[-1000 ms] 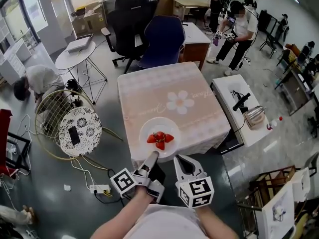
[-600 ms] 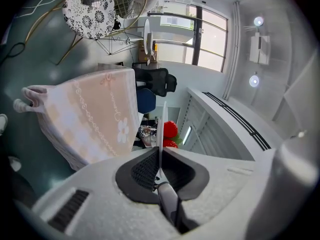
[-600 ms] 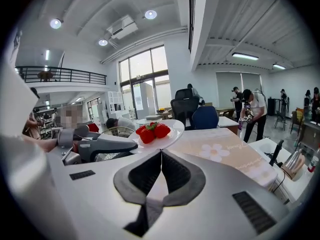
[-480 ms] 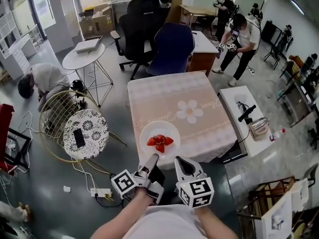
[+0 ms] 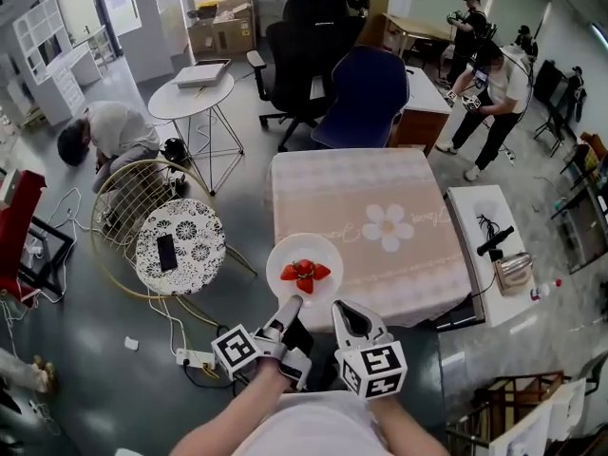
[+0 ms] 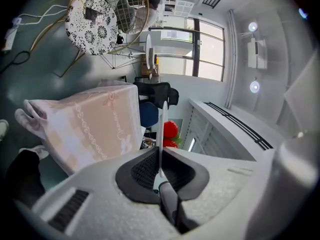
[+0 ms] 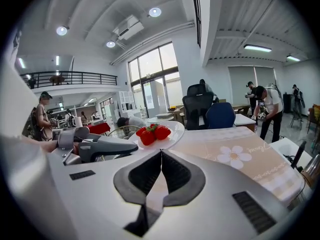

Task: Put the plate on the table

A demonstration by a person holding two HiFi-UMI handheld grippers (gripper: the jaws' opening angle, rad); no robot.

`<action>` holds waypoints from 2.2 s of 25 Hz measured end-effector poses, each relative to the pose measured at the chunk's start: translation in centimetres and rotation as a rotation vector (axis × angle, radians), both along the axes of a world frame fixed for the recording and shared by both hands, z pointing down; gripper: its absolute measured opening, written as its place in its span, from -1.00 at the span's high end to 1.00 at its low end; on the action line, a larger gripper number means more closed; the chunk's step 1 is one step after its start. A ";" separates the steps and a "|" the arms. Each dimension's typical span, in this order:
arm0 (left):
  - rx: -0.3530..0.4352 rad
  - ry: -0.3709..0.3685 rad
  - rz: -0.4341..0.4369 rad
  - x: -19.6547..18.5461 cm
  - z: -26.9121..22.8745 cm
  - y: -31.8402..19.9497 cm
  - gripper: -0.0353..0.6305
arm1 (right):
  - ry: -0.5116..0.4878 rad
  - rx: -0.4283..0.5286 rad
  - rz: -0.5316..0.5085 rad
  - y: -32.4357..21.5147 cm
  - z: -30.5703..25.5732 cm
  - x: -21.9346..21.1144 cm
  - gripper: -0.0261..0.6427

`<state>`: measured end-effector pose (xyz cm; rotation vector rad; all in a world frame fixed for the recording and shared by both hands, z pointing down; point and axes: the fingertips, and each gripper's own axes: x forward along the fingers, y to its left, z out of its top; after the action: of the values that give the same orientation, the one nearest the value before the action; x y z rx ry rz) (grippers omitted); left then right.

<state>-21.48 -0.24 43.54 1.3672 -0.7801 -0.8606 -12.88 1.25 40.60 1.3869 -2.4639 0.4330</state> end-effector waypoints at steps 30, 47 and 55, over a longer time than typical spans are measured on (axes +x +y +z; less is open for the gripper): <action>-0.138 -0.137 0.101 11.5 7.6 -14.7 0.84 | -0.122 -0.162 -0.066 -17.2 6.5 10.2 0.91; -0.206 -0.164 0.118 15.7 13.4 -19.1 0.84 | -0.140 -0.242 -0.072 -20.3 11.0 13.3 0.91; -0.235 -0.170 0.169 16.0 15.7 -20.0 0.84 | -0.124 -0.269 -0.023 -21.2 12.6 13.1 0.91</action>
<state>-5.44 -20.23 59.29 1.2858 -0.8536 -0.5083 0.25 -19.91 53.25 1.2544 -2.4037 0.8341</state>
